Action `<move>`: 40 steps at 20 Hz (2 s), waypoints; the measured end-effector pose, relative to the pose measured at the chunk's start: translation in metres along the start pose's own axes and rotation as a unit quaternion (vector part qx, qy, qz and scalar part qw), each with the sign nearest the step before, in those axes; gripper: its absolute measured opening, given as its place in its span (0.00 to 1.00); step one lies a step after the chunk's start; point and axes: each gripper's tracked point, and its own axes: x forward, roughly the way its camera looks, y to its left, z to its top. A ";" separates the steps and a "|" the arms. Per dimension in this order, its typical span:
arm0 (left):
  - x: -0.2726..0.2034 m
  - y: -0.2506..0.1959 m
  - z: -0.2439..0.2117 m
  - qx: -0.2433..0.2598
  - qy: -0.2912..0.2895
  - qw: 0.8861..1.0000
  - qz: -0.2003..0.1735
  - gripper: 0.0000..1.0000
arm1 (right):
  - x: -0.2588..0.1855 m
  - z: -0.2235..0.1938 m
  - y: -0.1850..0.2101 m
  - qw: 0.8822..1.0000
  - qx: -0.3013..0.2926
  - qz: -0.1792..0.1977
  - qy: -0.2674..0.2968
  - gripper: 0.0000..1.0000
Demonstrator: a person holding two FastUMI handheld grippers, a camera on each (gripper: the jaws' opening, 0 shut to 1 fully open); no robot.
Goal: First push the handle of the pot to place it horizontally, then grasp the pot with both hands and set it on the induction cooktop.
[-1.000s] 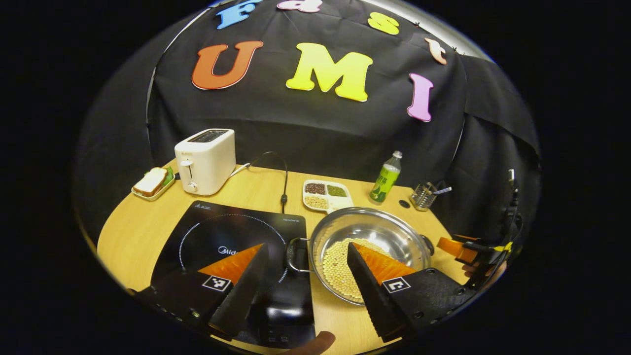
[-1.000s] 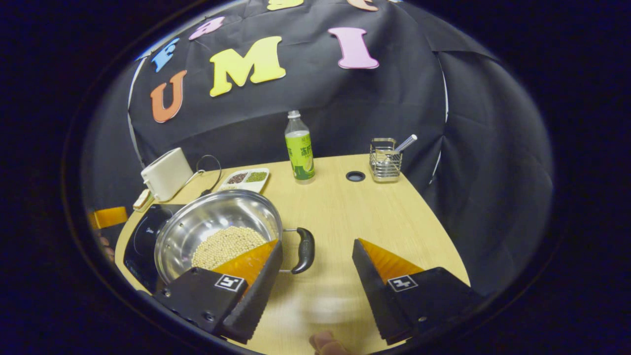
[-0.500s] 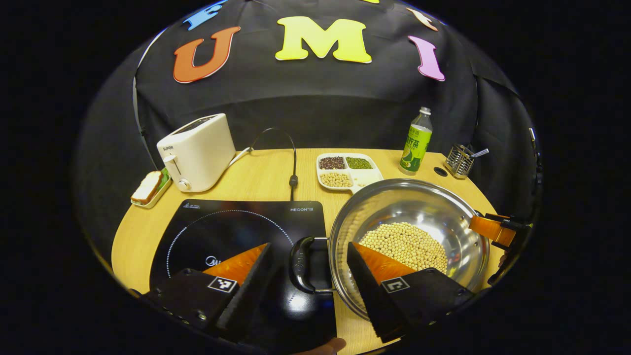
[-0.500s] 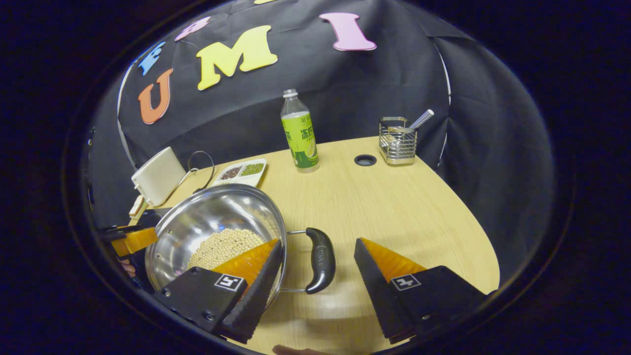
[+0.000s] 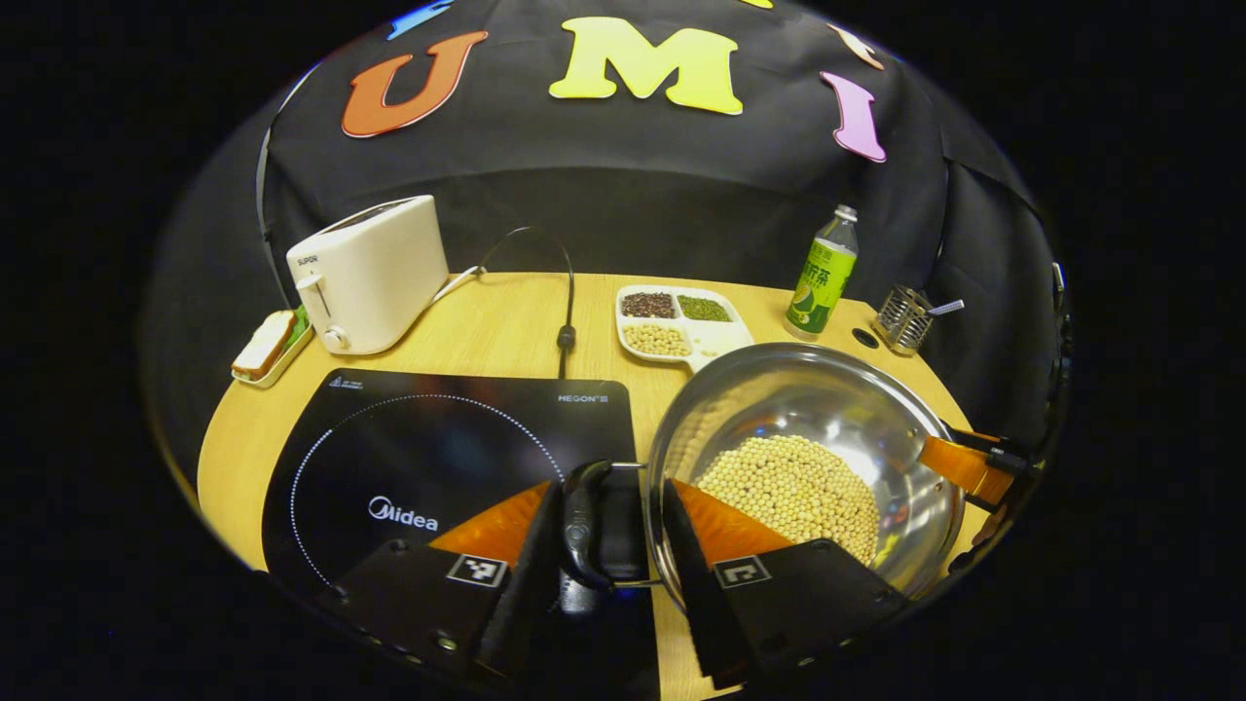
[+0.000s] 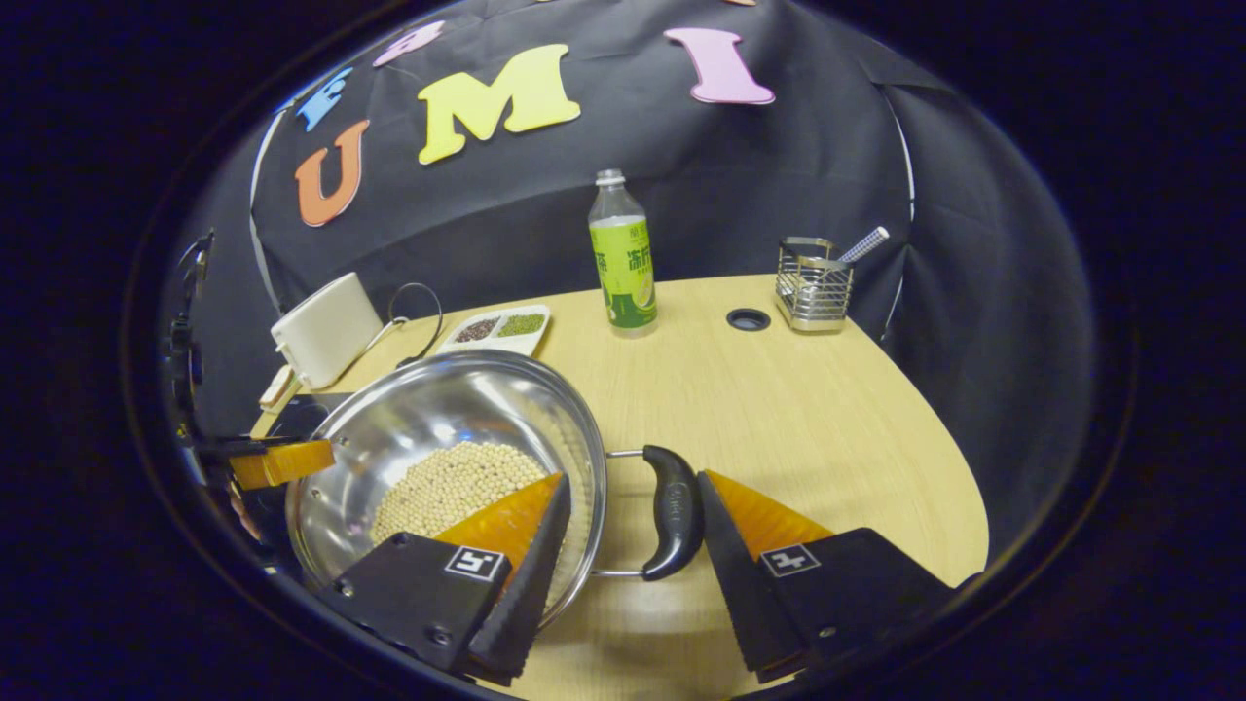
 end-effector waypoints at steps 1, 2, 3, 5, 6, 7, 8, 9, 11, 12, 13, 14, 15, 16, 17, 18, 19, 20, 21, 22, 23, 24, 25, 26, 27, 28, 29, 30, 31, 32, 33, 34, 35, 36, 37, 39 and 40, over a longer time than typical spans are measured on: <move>0.003 0.000 -0.002 0.000 0.000 1.000 0.001 0.60 | 0.001 0.000 -0.003 1.000 0.000 -0.008 0.000 0.72; 0.004 0.001 -0.002 0.001 0.000 1.000 0.003 0.60 | 0.001 -0.001 -0.003 1.000 0.003 -0.010 0.001 0.69; 0.003 0.001 -0.002 0.001 0.002 1.000 0.003 0.58 | 0.003 -0.004 -0.003 1.000 0.000 -0.007 0.005 0.68; 0.005 0.001 -0.002 0.001 0.004 1.000 0.002 0.58 | 0.003 -0.004 -0.002 1.000 0.003 -0.006 0.007 0.65; 0.004 0.001 -0.003 0.004 0.005 1.000 0.002 0.58 | 0.005 -0.006 -0.003 1.000 0.001 -0.005 0.012 0.67; 0.004 0.002 -0.002 0.010 0.004 1.000 0.000 0.58 | 0.005 -0.006 -0.002 1.000 0.001 -0.003 0.014 0.65; 0.005 0.002 -0.002 0.018 0.005 1.000 -0.003 0.59 | 0.006 -0.007 -0.002 1.000 0.004 -0.001 0.019 0.66; 0.004 0.002 -0.002 0.021 0.006 1.000 -0.006 0.59 | 0.006 -0.009 -0.002 1.000 0.001 -0.002 0.029 0.66; 0.005 0.002 -0.003 0.021 0.014 1.000 -0.010 0.57 | 0.007 -0.011 -0.003 0.999 -0.012 -0.009 0.050 0.65; 0.004 0.002 -0.003 0.025 0.018 0.999 -0.011 0.57 | 0.006 -0.011 -0.002 0.998 -0.018 -0.012 0.063 0.65; 0.003 0.004 -0.003 0.021 0.023 0.999 -0.010 0.56 | 0.007 -0.011 -0.002 0.997 -0.021 -0.011 0.071 0.64; 0.003 0.003 -0.004 0.016 0.030 0.999 -0.006 0.55 | 0.008 -0.010 -0.001 0.996 -0.029 -0.006 0.078 0.63; 0.003 0.003 -0.004 0.023 0.035 0.999 -0.004 0.55 | 0.007 -0.011 -0.002 0.996 -0.028 -0.003 0.088 0.63; 0.004 0.004 -0.004 0.030 0.039 0.999 -0.001 0.55 | 0.006 -0.011 -0.001 0.995 -0.016 -0.002 0.097 0.60; 0.003 0.004 -0.005 0.031 0.044 0.999 0.000 0.55 | 0.003 -0.011 -0.001 0.995 -0.013 -0.002 0.104 0.59; 0.001 0.004 -0.007 0.023 0.053 0.998 0.002 0.55 | 0.001 -0.012 -0.002 0.994 -0.013 -0.002 0.109 0.59; -0.001 0.003 -0.009 0.015 0.058 0.998 0.002 0.65 | -0.003 -0.014 -0.001 0.993 -0.008 -0.001 0.114 0.57; -0.007 0.003 -0.011 0.014 0.062 0.998 0.001 0.54 | -0.010 -0.015 -0.001 0.993 -0.004 -0.001 0.118 0.57; -0.011 0.002 -0.015 0.013 0.065 0.998 -0.002 0.53 | -0.016 -0.016 -0.001 0.993 0.000 -0.001 0.117 0.56; -0.017 0.000 -0.017 0.012 0.064 0.998 -0.005 0.52 | -0.023 -0.015 -0.002 0.993 0.002 -0.001 0.116 0.56; -0.024 -0.002 -0.018 0.014 0.061 0.998 -0.007 0.53 | -0.030 -0.015 -0.002 0.993 0.003 -0.001 0.115 0.55; -0.030 -0.003 -0.017 0.013 0.057 0.998 -0.009 0.53 | -0.038 -0.017 -0.003 0.993 0.005 -0.001 0.116 0.55; -0.038 -0.005 -0.017 0.015 0.055 0.998 -0.009 0.52 | -0.047 -0.017 -0.003 0.993 0.006 -0.002 0.117 0.55; -0.046 -0.006 -0.016 0.018 0.050 0.999 -0.009 0.53 | -0.055 -0.016 -0.002 0.993 0.008 -0.001 0.115 0.55; -0.055 -0.007 -0.014 0.022 0.044 0.999 -0.009 0.53 | -0.065 -0.015 -0.002 0.994 0.008 -0.001 0.113 0.55; -0.065 -0.008 -0.012 0.025 0.037 0.999 -0.009 0.53 | -0.075 -0.012 -0.002 0.994 0.008 0.000 0.109 0.55; -0.075 -0.009 -0.009 0.026 0.030 0.999 -0.010 0.53 | -0.085 -0.010 -0.001 0.994 0.009 0.001 0.106 0.55; -0.087 -0.009 -0.007 0.027 0.026 0.999 -0.009 0.52 | -0.095 -0.008 0.002 0.995 0.010 0.003 0.103 0.55; -0.098 -0.009 -0.006 0.028 0.019 0.999 -0.009 0.52 | -0.106 -0.005 0.004 0.995 0.008 0.005 0.100 0.55; -0.109 -0.008 -0.003 0.030 0.012 0.999 -0.008 0.52 | -0.117 -0.002 0.007 0.995 0.006 0.006 0.095 0.55; -0.120 -0.006 -0.001 0.029 0.005 1.000 -0.007 0.52 | -0.128 0.002 0.012 0.996 0.003 0.008 0.087 0.55; -0.132 -0.002 0.003 0.027 -0.003 1.000 -0.007 0.52 | -0.139 0.006 0.017 0.997 0.001 0.010 0.080 0.55; -0.144 0.002 0.005 0.025 -0.009 1.000 -0.005 0.52 | -0.149 0.009 0.024 0.997 -0.001 0.013 0.074 0.55; -0.155 0.007 0.008 0.024 -0.015 1.000 -0.002 0.52 | -0.159 0.011 0.031 0.997 0.001 0.016 0.071 0.57; -0.165 0.012 0.009 0.025 -0.018 1.000 0.001 0.52 | -0.168 0.014 0.040 0.997 -0.002 0.021 0.068 0.55; -0.185 0.025 0.015 0.016 -0.027 0.999 0.007 0.52 | -0.179 0.018 0.058 0.997 -0.007 0.031 0.064 0.55; -0.192 0.033 0.017 0.012 -0.031 0.999 0.011 0.52 | -0.183 0.020 0.068 0.997 -0.010 0.037 0.063 0.55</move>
